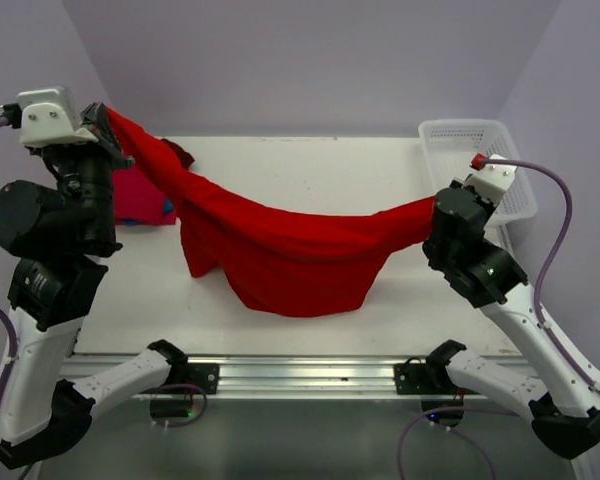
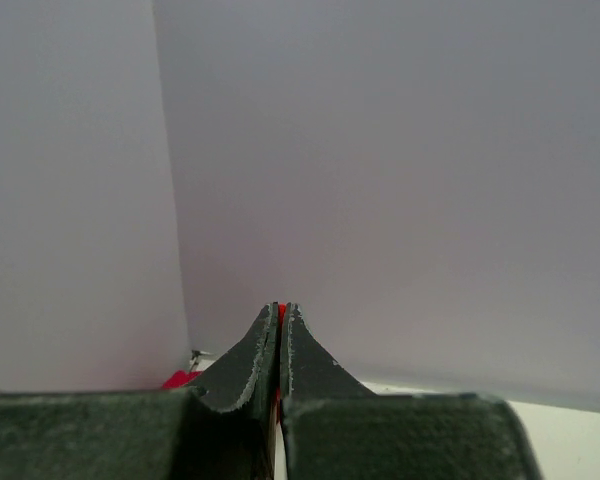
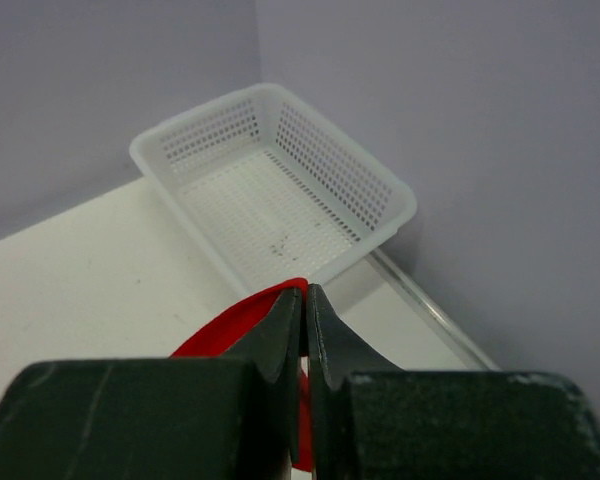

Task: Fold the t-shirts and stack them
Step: Flatten the tshirt out

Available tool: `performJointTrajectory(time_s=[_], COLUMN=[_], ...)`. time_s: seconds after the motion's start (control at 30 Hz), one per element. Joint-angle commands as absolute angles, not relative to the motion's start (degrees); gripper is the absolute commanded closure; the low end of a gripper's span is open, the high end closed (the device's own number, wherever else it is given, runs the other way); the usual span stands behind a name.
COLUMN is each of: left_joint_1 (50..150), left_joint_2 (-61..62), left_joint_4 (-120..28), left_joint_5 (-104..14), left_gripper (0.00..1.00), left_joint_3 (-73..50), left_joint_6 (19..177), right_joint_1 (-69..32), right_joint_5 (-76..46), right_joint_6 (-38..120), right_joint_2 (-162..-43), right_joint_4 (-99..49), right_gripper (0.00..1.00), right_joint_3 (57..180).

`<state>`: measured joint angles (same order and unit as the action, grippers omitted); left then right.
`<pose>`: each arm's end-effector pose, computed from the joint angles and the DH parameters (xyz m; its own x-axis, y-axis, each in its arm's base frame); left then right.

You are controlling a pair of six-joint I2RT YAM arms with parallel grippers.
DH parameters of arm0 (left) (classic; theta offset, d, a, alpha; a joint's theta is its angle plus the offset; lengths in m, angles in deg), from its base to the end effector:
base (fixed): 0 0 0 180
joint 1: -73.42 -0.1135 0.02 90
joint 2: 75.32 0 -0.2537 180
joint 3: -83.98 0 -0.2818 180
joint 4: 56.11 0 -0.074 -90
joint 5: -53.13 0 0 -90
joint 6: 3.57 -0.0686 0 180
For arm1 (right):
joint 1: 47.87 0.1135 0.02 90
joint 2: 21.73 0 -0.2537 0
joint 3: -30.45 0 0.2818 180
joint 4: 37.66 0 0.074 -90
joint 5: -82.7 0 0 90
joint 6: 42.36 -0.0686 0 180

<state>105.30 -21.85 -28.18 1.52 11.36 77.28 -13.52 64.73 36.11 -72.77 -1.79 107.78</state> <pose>0.1497 -0.0430 0.6011 0.3577 -0.0757 -0.9308 -0.1185 0.9850 -0.1256 0.2077 0.0629 0.4197 -0.0146 0.0647 -0.9978 0.6156 0.7869 0.0420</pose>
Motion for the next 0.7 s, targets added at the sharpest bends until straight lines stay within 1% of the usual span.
performJointTrajectory(time_s=[0.0,0.27,0.43,0.53,0.63,0.67], left_joint_1=[105.9,106.4,106.4,106.3,106.3,106.3], left_joint_2=[-21.0,-18.5,-14.6,-12.1,-8.7,-7.9], left_joint_4=[-29.4,-26.6,-25.7,-28.1,-30.3,-30.5], left_joint_5=[5.2,4.9,3.0,0.8,-0.9,-1.4], left_gripper=[1.0,1.0,1.0,1.0,1.0,1.0], left_joint_3=[11.9,10.9,9.3,7.1,5.5,5.9], left_joint_6=[75.4,76.8,78.9,81.1,82.6,83.1], right_joint_1=[-13.5,-13.6,-13.6,-13.6,-13.6,-13.6], right_joint_5=[66.9,67.5,67.1,64.2,61.5,58.1], right_joint_6=[34.4,35.2,36.0,36.7,35.2,34.8], right_joint_2=[-71.6,-70.8,-67.4,-65.2,-63.9,-63.7], right_joint_4=[-1.3,-2.8,-5.8,-6.7,-3.9,-3.2], right_gripper=[1.0,1.0,1.0,1.0,1.0,1.0], right_joint_3=[110.1,109.4,107.3,105.8,106.3,106.5])
